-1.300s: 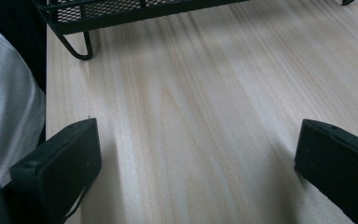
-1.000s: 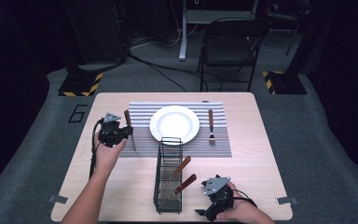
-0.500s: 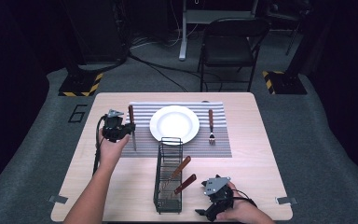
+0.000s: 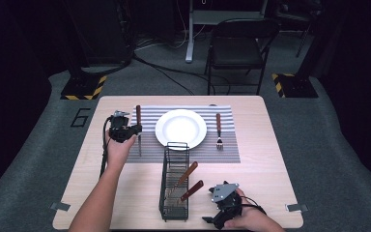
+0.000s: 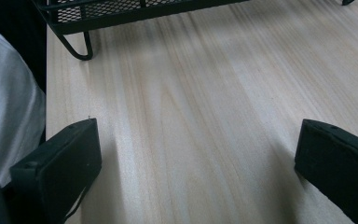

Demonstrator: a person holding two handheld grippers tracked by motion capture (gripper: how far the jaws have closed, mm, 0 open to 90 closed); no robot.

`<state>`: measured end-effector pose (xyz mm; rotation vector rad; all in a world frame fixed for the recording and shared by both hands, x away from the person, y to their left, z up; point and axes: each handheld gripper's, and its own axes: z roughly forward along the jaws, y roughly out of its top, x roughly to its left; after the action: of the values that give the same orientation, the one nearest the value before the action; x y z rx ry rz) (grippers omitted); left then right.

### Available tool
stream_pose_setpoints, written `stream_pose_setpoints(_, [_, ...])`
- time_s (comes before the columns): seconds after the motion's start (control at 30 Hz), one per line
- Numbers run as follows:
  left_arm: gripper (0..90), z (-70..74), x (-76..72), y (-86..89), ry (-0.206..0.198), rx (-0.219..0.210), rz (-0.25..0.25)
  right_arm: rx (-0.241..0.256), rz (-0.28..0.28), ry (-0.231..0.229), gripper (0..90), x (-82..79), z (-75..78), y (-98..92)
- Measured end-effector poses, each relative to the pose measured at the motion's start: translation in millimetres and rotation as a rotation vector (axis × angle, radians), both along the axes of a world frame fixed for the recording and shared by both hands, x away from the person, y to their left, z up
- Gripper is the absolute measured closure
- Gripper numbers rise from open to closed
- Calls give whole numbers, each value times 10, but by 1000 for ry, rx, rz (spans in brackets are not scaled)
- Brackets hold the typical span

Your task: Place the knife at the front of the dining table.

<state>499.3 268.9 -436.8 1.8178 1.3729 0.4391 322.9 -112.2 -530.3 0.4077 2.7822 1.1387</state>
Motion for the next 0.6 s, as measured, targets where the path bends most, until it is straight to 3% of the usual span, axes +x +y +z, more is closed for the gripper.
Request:
stream_pose_setpoints(0.2, [797,-68,108,-10,12,-19,15,0,-2,-1,0,0,0,1])
stream_pose_setpoints(0.6, [796,-220,256,73,38,-117,75,-1,-3,1,0,-1,1,0])
